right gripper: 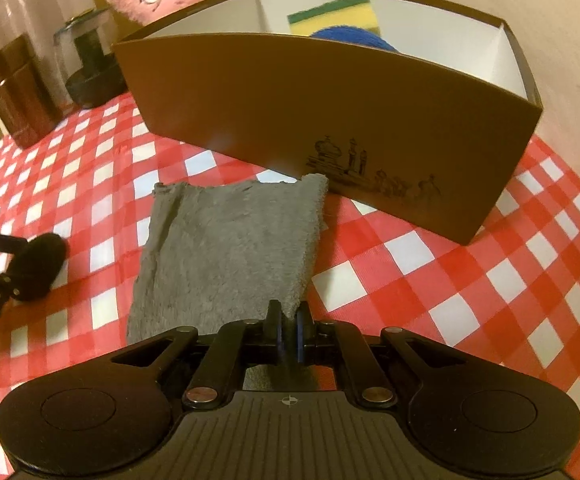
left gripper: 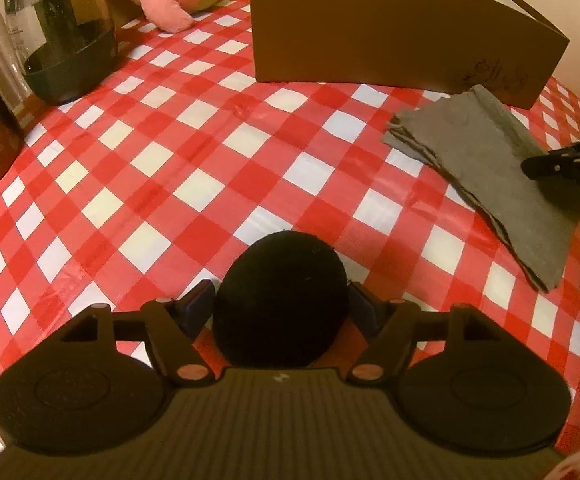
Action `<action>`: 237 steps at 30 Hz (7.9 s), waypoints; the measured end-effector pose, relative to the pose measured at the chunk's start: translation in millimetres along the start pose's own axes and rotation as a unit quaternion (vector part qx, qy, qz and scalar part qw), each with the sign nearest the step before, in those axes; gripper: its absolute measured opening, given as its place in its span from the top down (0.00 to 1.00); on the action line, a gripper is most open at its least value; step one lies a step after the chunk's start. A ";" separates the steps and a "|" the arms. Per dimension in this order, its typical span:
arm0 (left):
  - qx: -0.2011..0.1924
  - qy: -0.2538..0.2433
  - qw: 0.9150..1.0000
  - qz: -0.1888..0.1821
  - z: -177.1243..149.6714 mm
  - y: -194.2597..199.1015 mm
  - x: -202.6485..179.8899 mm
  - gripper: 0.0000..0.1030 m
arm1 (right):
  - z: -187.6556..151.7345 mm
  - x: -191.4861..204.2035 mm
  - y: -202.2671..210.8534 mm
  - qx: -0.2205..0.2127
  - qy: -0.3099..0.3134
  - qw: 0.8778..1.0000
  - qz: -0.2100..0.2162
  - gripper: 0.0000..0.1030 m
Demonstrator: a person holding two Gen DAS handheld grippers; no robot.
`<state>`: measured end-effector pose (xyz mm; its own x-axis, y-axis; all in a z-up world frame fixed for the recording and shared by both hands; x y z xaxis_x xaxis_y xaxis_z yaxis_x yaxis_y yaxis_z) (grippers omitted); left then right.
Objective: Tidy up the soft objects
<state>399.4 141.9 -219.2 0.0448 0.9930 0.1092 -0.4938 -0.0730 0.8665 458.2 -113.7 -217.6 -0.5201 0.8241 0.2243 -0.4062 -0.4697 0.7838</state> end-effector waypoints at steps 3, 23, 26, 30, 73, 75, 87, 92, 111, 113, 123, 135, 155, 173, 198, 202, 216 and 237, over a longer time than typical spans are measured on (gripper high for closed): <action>0.001 -0.003 1.000 0.007 0.4 -0.5 -1.6 0.31 | 0.2 -0.6 0.8 -0.002 -0.004 1.000 0.002 0.95; 0.013 0.077 0.996 0.047 -8.5 11.7 -12.3 0.38 | -1.9 11.1 -2.9 -0.007 0.027 0.999 0.020 0.58; 0.016 0.081 0.996 0.044 -8.3 12.5 -16.4 0.38 | -4.0 14.3 -3.0 -0.012 0.049 0.999 0.007 0.73; 0.021 0.085 0.995 0.049 -8.5 12.7 -21.8 0.38 | -5.2 10.9 -0.6 -0.013 0.070 0.997 -0.009 0.95; -0.066 0.113 0.990 0.059 27.4 122.2 -48.9 0.38 | 24.4 45.4 127.5 -0.105 0.069 0.991 0.055 0.96; -0.072 0.111 0.989 0.060 33.3 125.5 -49.9 0.38 | 27.8 44.5 133.3 -0.111 0.067 0.990 0.059 0.96; -0.112 0.095 0.987 0.058 87.8 136.9 -61.1 0.38 | 66.4 21.3 168.2 -0.159 0.050 0.984 0.070 0.96; -0.132 0.089 0.986 0.058 118.2 139.2 -64.8 0.38 | 90.4 1.9 179.0 -0.173 0.060 0.982 0.049 0.96; -0.148 0.062 0.986 0.051 226.3 99.3 -79.1 0.38 | 191.4 -65.8 164.9 -0.215 0.085 0.972 -0.042 0.96; -0.147 0.060 0.986 0.052 234.3 93.1 -79.6 0.38 | 196.1 -70.8 154.1 -0.209 0.088 0.973 -0.052 0.96; -0.128 0.054 0.989 0.051 259.1 58.3 -81.6 0.38 | 207.2 -88.1 98.6 -0.160 0.102 0.979 -0.080 0.95; -0.106 0.061 0.992 0.044 273.3 26.4 -79.9 0.38 | 214.2 -94.5 44.9 -0.105 0.107 0.986 -0.066 0.95; -0.096 0.070 0.992 0.032 281.3 17.9 -81.7 0.31 | 192.0 -99.3 51.3 -0.098 0.006 0.994 0.039 0.37; -0.104 0.066 0.991 0.047 239.3 68.7 -104.8 0.31 | 161.9 -89.4 91.6 -0.110 0.003 0.993 0.050 0.29; -0.125 0.098 0.984 0.078 68.5 197.7 -132.1 0.27 | 39.2 -12.4 190.5 -0.144 0.010 0.989 0.025 0.29; -0.120 0.106 0.985 0.071 29.2 220.1 -131.7 0.27 | 10.9 10.7 206.3 -0.144 -0.014 0.989 0.033 0.29; -0.112 0.106 0.986 0.059 -111.1 294.0 -115.7 0.27 | -106.0 118.4 262.6 -0.131 -0.044 0.990 0.023 0.29; -0.123 0.093 0.987 0.038 -209.1 363.8 -135.4 0.27 | -213.5 194.0 325.1 -0.118 -0.061 0.991 0.016 0.29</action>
<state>32.2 0.3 -20.6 -0.1494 0.9870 0.0591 -0.6859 -0.1465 0.7128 64.9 -174.1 -42.8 -0.4459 0.8335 0.3264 -0.5631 -0.5447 0.6215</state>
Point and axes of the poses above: each gripper's, at about its wrist camera, not at the fingertips, and y roughly against the way its jaws point, x to its left, z to its top, the point moved 5 cm from there along -y, roughly the way its jaws point, and after that the axes turned 6 degrees about z, right-handed, at the moved point
